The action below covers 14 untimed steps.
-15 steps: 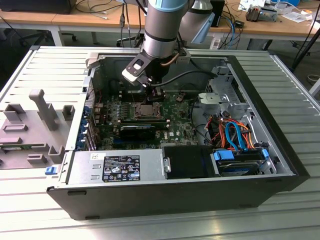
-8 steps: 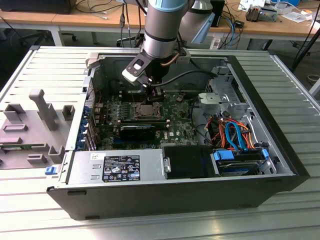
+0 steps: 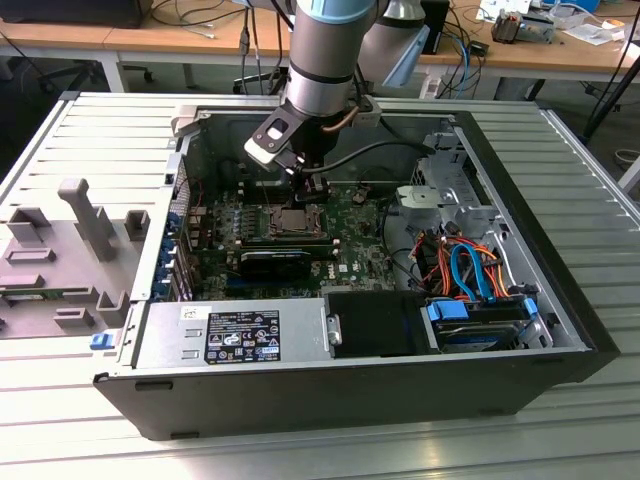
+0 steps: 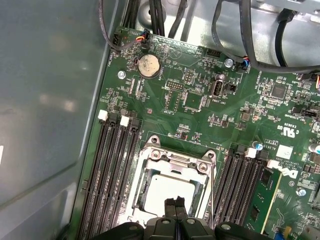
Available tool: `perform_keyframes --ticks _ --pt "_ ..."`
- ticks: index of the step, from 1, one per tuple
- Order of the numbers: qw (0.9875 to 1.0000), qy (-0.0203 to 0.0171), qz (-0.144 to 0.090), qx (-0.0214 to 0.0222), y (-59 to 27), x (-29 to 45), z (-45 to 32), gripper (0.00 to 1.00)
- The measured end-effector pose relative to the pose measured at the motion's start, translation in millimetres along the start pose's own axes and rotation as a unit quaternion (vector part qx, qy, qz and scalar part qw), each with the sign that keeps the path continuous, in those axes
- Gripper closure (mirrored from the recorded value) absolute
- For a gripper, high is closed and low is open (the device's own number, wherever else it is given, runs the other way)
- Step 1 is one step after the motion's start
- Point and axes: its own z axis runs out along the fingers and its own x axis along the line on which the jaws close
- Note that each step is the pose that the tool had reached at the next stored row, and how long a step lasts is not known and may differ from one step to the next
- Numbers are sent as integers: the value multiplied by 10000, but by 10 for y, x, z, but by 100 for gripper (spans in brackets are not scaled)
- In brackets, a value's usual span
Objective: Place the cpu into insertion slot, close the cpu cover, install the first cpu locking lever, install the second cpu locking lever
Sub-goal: 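Install the first cpu locking lever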
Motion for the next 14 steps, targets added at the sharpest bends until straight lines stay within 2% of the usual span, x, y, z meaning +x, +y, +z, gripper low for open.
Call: perform_keyframes --ticks 14 --pt "10000 -5 -46 2 0 0 0 89"
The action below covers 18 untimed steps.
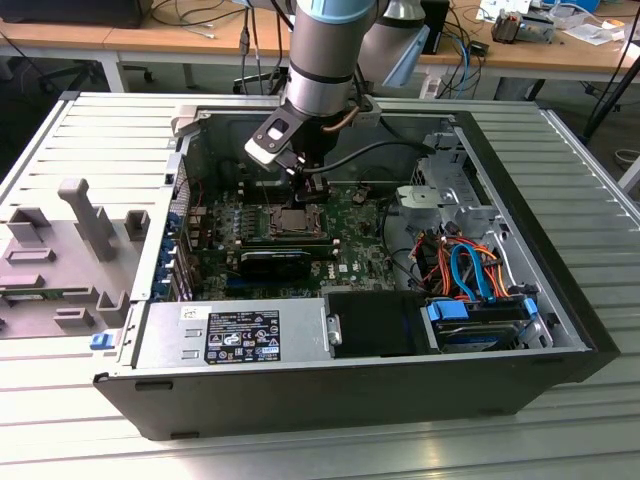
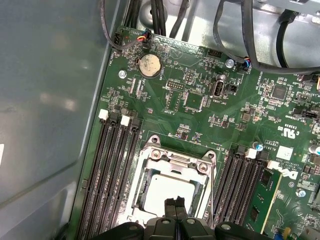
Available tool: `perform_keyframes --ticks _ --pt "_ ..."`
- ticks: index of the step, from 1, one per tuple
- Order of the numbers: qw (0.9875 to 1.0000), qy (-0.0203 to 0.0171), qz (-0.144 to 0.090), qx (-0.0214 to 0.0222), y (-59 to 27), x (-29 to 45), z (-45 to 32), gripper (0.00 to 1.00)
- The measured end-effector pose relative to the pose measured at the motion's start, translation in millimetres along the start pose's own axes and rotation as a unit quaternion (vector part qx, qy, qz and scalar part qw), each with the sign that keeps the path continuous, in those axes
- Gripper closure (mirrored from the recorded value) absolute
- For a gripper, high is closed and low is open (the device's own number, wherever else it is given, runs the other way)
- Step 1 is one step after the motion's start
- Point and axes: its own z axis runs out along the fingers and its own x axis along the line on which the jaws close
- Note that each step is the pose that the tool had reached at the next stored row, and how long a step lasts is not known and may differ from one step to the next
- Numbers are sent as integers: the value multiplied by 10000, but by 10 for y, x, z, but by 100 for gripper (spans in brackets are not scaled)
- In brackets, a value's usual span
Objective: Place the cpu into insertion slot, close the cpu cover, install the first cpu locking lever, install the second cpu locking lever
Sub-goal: 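Install the first cpu locking lever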
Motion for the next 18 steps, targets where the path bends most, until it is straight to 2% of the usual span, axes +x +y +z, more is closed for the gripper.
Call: perform_keyframes --ticks 18 --pt "10000 -8 -81 2 0 0 0 89"
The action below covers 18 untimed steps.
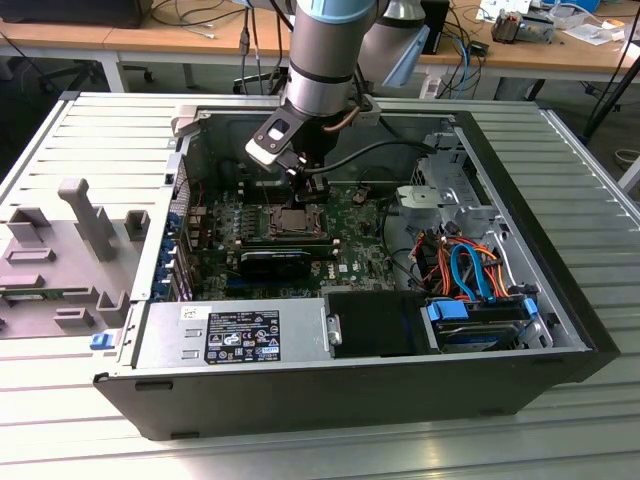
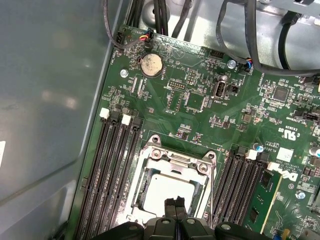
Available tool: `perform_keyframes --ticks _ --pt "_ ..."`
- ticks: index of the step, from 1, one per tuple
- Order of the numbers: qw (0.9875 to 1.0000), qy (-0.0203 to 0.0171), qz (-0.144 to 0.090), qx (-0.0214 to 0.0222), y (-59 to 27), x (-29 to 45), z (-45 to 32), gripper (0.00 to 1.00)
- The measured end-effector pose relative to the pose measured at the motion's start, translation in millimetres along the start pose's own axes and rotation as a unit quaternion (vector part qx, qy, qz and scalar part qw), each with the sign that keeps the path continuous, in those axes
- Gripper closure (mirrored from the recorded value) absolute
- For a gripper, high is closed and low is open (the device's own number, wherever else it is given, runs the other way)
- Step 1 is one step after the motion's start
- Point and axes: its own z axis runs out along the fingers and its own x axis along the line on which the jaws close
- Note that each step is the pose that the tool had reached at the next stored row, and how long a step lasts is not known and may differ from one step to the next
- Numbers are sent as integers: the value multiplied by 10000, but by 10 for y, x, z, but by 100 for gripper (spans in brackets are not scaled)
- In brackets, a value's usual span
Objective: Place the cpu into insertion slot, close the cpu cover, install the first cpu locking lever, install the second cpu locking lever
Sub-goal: 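Install the first cpu locking lever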
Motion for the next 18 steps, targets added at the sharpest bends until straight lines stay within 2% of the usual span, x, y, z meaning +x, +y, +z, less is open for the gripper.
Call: perform_keyframes --ticks 18 --pt "10000 -5 -55 2 0 0 0 89"
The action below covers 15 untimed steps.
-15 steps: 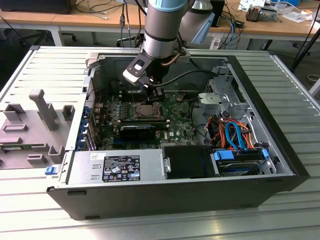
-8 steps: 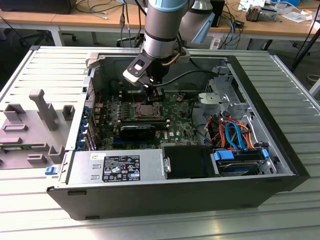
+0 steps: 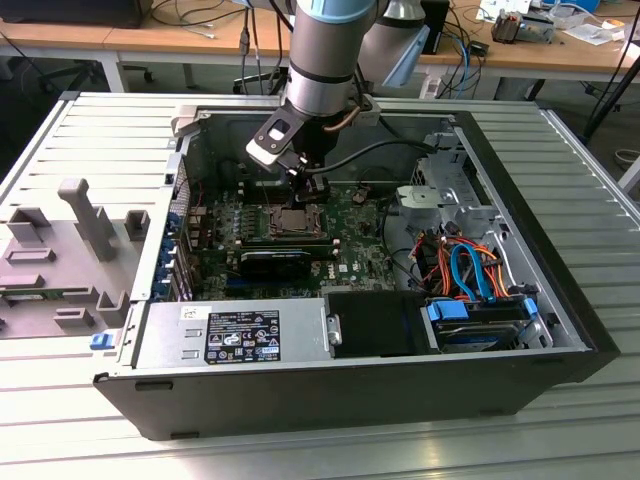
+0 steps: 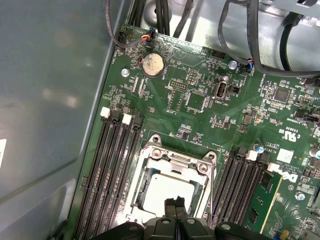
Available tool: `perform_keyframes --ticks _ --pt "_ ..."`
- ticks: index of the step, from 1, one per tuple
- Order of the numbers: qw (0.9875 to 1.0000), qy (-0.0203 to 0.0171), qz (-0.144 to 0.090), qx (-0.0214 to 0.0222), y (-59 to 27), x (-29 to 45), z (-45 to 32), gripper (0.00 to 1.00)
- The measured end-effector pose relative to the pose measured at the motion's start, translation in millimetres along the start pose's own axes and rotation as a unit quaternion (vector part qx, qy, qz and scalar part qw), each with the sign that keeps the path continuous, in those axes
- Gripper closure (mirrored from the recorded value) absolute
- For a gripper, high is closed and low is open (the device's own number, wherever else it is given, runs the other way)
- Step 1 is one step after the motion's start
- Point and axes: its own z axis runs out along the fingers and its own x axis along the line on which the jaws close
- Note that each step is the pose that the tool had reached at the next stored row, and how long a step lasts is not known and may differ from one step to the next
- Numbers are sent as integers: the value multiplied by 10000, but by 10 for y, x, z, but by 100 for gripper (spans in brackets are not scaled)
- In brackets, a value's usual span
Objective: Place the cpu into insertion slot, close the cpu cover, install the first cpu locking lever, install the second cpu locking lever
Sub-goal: 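Install the first cpu locking lever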
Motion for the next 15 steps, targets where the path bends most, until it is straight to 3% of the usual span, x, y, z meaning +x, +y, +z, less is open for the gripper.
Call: perform_keyframes --ticks 15 --pt "10000 -4 -41 1 0 0 0 89"
